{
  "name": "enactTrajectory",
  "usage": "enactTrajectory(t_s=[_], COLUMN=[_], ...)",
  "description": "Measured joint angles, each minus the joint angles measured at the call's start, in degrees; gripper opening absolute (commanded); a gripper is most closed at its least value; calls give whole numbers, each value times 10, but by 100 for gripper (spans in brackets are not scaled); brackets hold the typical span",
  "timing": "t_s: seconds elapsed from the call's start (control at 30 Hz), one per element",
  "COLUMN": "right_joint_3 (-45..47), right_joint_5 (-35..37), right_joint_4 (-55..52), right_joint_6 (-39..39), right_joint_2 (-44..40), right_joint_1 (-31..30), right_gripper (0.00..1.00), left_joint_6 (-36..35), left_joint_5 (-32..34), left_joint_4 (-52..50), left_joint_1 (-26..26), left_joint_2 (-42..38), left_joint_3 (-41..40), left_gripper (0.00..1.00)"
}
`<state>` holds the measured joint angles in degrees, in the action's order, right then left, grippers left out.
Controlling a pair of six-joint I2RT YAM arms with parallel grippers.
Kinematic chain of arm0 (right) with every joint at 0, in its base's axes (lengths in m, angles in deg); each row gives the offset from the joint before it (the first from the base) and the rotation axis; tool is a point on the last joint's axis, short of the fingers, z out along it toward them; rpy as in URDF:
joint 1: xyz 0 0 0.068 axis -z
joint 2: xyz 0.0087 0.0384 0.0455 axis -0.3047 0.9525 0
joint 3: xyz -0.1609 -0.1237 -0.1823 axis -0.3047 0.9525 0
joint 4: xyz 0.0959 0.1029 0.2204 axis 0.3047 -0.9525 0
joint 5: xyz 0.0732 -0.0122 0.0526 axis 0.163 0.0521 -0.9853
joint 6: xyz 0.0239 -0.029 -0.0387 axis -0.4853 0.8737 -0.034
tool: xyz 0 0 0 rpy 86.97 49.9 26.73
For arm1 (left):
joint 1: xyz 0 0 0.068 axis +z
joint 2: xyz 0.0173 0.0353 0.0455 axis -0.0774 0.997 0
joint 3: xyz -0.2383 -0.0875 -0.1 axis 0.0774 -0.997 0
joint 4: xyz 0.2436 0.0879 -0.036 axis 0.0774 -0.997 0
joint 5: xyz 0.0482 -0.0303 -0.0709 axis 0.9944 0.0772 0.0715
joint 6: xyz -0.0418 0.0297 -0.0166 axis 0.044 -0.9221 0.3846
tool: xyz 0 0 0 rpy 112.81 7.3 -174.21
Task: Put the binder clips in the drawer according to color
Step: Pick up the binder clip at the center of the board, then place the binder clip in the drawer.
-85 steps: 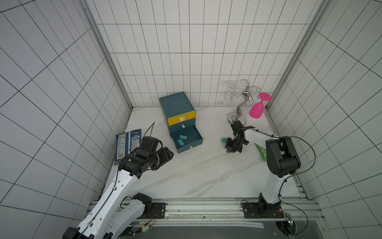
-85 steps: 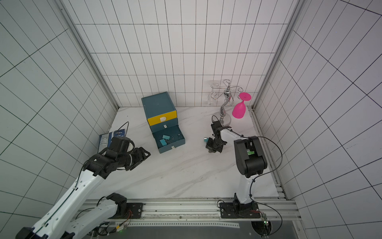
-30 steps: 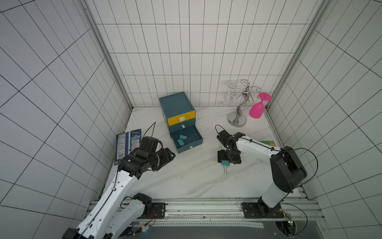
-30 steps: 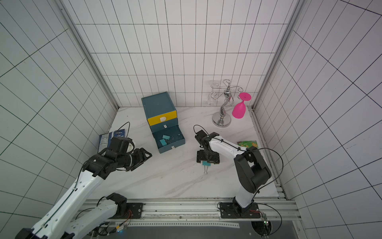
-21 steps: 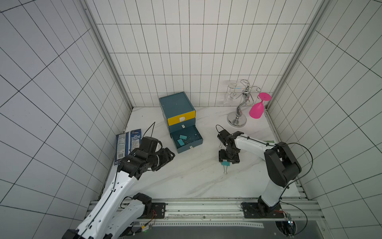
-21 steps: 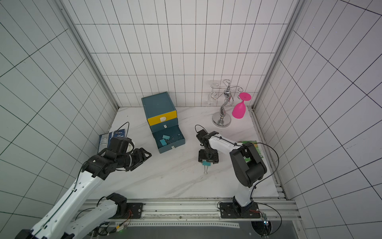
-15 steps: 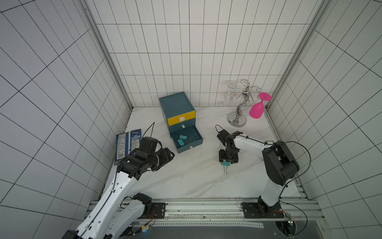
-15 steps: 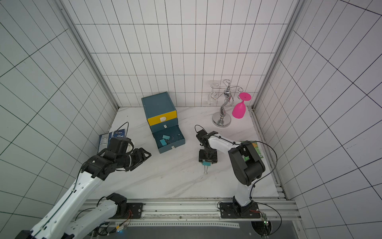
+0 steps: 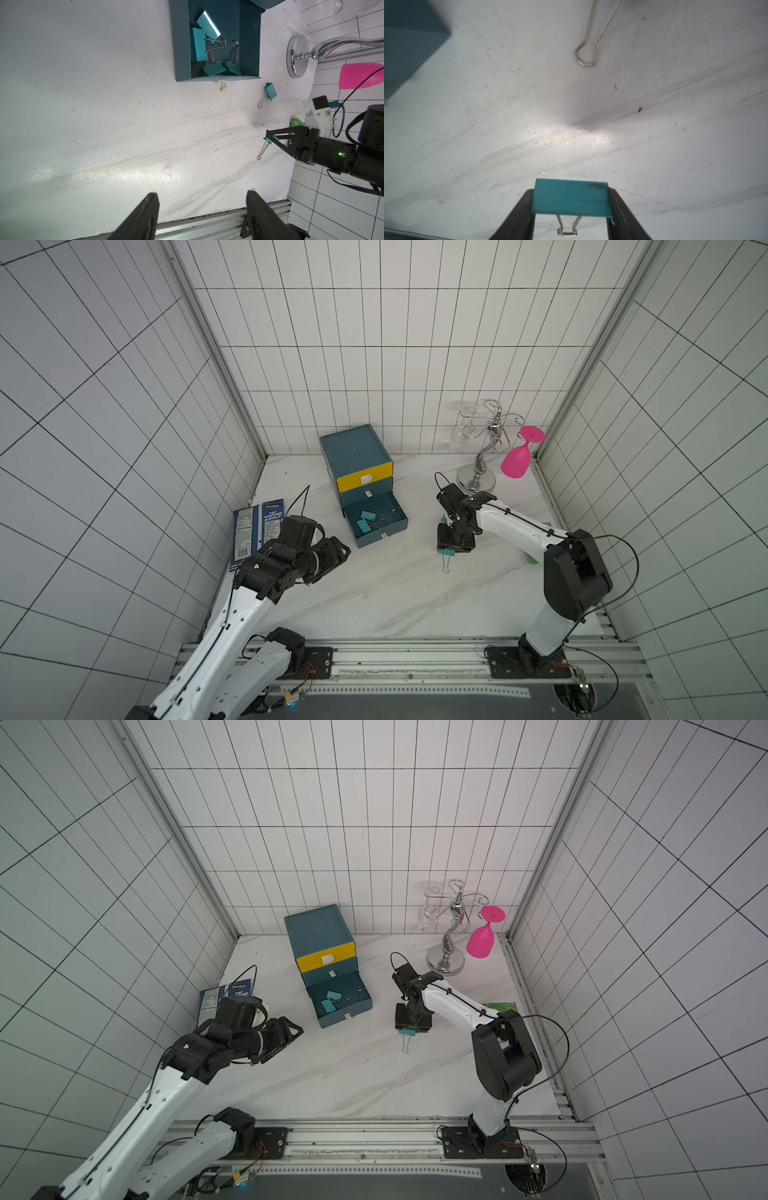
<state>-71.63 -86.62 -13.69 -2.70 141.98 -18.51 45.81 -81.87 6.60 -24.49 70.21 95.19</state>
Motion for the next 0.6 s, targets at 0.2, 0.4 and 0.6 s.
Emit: enactTrajectory(t_s=[0.2,0.4,0.6], right_joint_3=[-83,-187,-277], right_joint_5=[-33,-77,-120], right_joint_4=[-2,6,33], right_joint_6=[-19,-51,-91], right_joint_2=[-1,36,112], right_joint_1=[3,3,3], right_gripper=[43,42,42], left_joint_6=[0,0,-3], left_joint_5=[6,8,1], left_joint_4=[-5,-12,-17], left_joint_1=[0,4,6], left_joint_2=[-15,-30,-40], left_joint_3=[0,0,0], left_gripper=[70,69,69])
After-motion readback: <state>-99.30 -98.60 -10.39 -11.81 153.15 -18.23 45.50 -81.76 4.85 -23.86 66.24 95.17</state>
